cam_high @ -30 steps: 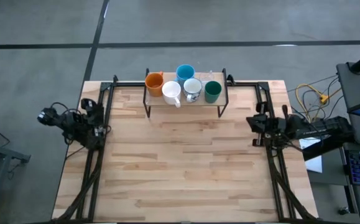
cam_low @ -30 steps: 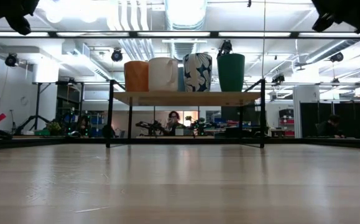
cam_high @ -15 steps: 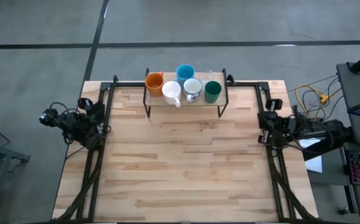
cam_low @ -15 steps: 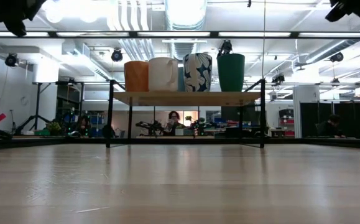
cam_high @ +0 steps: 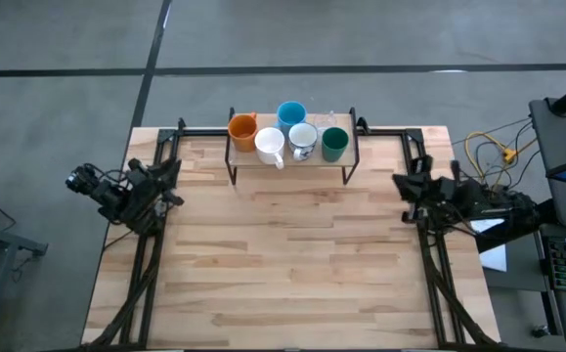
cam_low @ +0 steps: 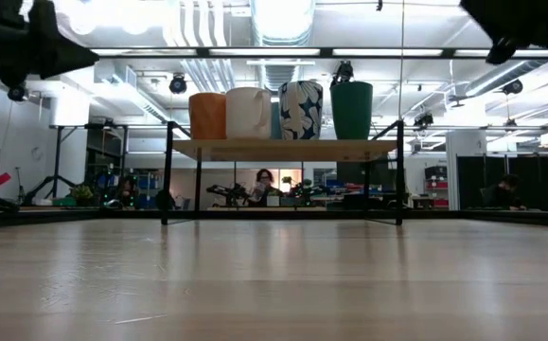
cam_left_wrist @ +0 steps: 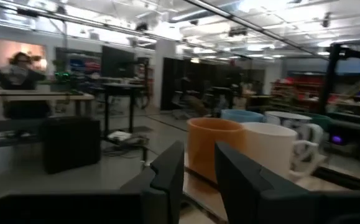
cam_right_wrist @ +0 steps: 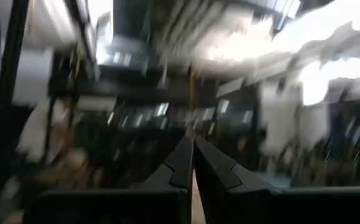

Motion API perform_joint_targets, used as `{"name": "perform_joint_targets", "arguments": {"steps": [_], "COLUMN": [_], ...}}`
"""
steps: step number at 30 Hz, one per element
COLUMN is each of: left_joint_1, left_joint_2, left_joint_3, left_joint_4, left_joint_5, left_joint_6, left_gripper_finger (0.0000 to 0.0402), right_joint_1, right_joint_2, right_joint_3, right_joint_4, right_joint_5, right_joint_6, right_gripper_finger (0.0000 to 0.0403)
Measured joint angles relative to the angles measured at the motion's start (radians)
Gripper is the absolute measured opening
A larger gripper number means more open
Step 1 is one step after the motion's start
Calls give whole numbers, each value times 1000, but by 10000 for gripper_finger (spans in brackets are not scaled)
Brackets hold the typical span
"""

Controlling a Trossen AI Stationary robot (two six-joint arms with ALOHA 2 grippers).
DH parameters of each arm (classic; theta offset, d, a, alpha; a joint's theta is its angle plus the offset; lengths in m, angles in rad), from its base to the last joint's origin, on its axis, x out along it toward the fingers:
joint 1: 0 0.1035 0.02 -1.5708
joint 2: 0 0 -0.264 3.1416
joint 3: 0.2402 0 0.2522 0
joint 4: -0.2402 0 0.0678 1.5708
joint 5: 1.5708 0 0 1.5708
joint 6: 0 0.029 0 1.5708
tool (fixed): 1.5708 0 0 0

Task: Stack small to large cups/mugs on shelf
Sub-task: Return to Home Position

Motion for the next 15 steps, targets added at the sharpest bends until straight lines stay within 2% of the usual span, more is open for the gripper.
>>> {"name": "perform_joint_targets", "arguments": {"steps": [8,15], "left_joint_1": [-173,-418], "left_joint_2": [-1,-1], "left_joint_3": [5,0], "left_joint_4": [0,-7], "left_joint_5": [-55,-55], "left_joint_6": [-8,-61], "left_gripper_finger": [75,75], "right_joint_1": [0,0], "right_joint_2": [2,7], "right_joint_3": [251,332], "right_joint_4": [-806,-899], "right_joint_5": [-56,-145], "right_joint_6": [361,456], "right_gripper_finger": [8,8]}}
